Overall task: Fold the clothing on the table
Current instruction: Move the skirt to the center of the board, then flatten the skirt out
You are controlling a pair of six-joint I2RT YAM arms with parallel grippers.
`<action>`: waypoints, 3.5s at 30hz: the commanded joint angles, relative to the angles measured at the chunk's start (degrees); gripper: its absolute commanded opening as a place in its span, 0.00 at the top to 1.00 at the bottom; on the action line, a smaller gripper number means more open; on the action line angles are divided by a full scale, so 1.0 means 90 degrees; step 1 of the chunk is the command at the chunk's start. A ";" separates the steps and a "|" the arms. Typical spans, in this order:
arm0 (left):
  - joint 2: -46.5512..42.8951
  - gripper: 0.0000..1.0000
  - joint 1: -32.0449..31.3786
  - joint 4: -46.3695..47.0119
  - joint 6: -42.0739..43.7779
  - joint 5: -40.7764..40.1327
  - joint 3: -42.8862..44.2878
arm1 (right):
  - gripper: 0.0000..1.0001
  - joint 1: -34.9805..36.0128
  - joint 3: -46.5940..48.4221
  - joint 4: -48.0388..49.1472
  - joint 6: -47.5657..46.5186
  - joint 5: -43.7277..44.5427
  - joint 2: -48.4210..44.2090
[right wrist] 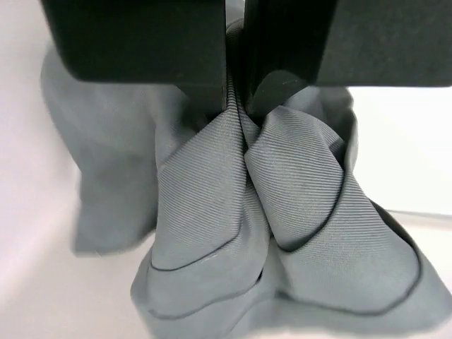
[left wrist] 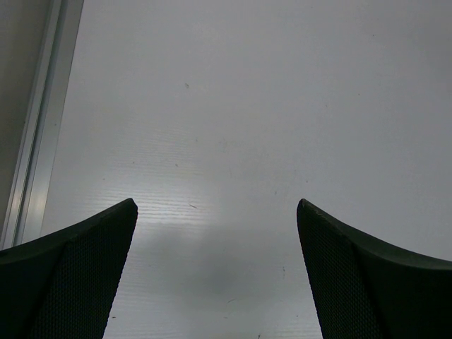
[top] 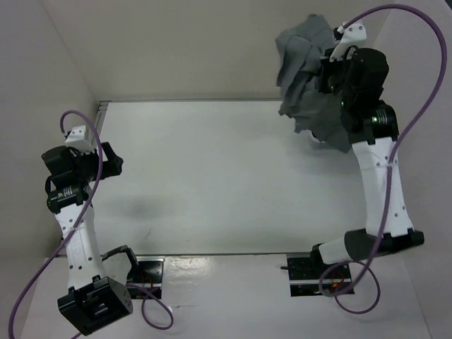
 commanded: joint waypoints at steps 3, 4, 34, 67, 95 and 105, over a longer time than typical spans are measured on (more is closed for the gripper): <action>-0.0318 0.01 -0.0031 0.0157 0.0077 0.0142 0.0070 | 0.72 0.1145 -0.0764 -0.0620 -0.0484 -0.0992 -0.0901; -0.0318 0.01 -0.0031 0.0157 0.0077 0.0142 0.0070 | 0.39 0.1253 -0.0921 -0.0620 -0.0551 -0.1062 -0.1039; 0.2783 0.01 -0.2743 -0.0829 0.1113 0.0709 0.1162 | 0.01 0.1508 -0.3987 -0.0327 -0.1080 -0.0916 -0.0885; 0.7299 0.27 -0.4973 0.2051 -0.1153 -0.0405 0.3156 | 0.01 0.0385 -0.6040 0.0347 -0.1069 -0.2390 -0.4078; 0.6432 1.00 -0.4310 0.0948 -0.0304 0.0279 0.2933 | 0.01 0.0326 -0.4722 0.0394 -0.0718 -0.1385 -0.0945; 0.5853 1.00 -0.3723 0.1017 0.0029 0.0142 0.2570 | 0.18 0.0326 -0.3580 0.1187 -0.0533 -0.1403 0.1438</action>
